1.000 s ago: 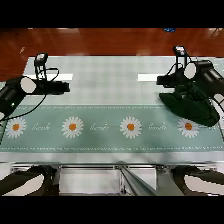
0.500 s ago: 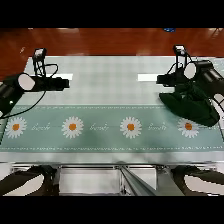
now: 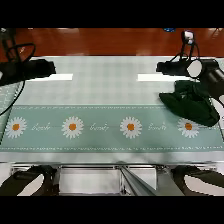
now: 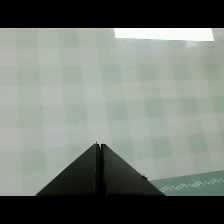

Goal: Fold the shirts.

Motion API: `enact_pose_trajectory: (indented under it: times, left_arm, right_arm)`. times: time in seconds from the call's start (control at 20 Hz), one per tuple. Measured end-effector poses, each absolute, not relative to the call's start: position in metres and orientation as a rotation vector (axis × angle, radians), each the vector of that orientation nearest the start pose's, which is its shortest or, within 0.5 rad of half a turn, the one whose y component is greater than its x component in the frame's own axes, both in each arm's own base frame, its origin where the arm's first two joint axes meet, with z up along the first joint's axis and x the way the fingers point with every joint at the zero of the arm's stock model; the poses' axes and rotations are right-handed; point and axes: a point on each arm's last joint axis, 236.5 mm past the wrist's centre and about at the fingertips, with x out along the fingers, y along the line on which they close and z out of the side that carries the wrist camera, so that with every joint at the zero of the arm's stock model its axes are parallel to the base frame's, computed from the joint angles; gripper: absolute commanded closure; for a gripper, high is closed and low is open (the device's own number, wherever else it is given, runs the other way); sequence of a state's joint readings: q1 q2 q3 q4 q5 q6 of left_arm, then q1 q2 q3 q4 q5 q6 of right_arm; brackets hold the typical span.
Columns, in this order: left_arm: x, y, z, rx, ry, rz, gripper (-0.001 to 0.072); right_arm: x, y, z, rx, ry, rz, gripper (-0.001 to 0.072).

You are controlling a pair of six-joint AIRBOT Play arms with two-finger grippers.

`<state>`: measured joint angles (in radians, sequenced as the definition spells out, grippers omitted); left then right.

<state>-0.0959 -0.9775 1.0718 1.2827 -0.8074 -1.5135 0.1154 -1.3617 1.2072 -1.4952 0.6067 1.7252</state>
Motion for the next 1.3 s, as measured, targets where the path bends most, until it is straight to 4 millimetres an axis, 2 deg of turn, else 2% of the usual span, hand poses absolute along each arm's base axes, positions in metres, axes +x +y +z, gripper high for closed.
enact_pose_trajectory:
  times: [0.15,0.3,0.35,0.4,0.45,0.5,0.55,0.6,0.65,0.85,1.05,1.15,1.3]
  left_arm:
    - [0.38,-0.086,0.148,-0.176,0.699,-0.247,0.0692]
    - [0.363,-0.085,0.139,-0.168,0.711,-0.251,0.0692]
    - [0.36,-0.085,0.136,-0.167,0.716,-0.253,0.0692]
    - [0.358,-0.085,0.132,-0.167,0.73,-0.253,0.0692]
    - [0.357,-0.085,0.128,-0.165,0.738,-0.253,0.0692]
    - [0.357,-0.085,0.124,-0.165,0.749,-0.252,0.0691]
    - [0.357,-0.085,0.118,-0.165,0.763,-0.251,0.0637]
    - [0.36,-0.085,0.113,-0.167,0.774,-0.249,0.0459]
    - [0.362,-0.085,0.106,-0.177,0.79,-0.242,0.0209]
    - [0.371,-0.086,0.075,-0.24,0.877,-0.204,0.0201]
    - [0.371,-0.088,0.049,-0.27,0.959,-0.186,0.0202]
    - [0.372,-0.088,0.044,-0.275,0.972,-0.181,0.0202]
    - [0.371,-0.088,0.041,-0.278,0.984,-0.179,0.0202]
  right_arm:
    - [0.502,0.061,0.095,0.127,0.677,0.068,0.0687]
    - [0.484,0.037,0.136,-0.026,0.617,0.025,0.068]
    - [0.474,0.025,0.147,-0.085,0.619,-0.006,0.0577]
    - [0.461,0.008,0.153,-0.13,0.641,-0.053,0.0416]
    - [0.448,-0.012,0.156,-0.153,0.67,-0.114,0.0291]
    - [0.436,-0.031,0.153,-0.153,0.707,-0.174,0.0295]
    - [0.423,-0.05,0.145,-0.138,0.754,-0.235,0.0295]
    - [0.412,-0.065,0.137,-0.128,0.79,-0.283,0.0295]
    - [0.401,-0.078,0.125,-0.115,0.833,-0.325,0.0295]
    - [0.366,-0.118,0.083,-0.079,0.961,-0.448,0.0295]
    - [0.348,-0.153,0.042,-0.003,1.064,-0.522,0.0295]
    - [0.343,-0.156,0.014,0.048,1.142,-0.496,0.0295]
    - [0.341,-0.152,-0.028,0.117,1.246,-0.437,0.0296]
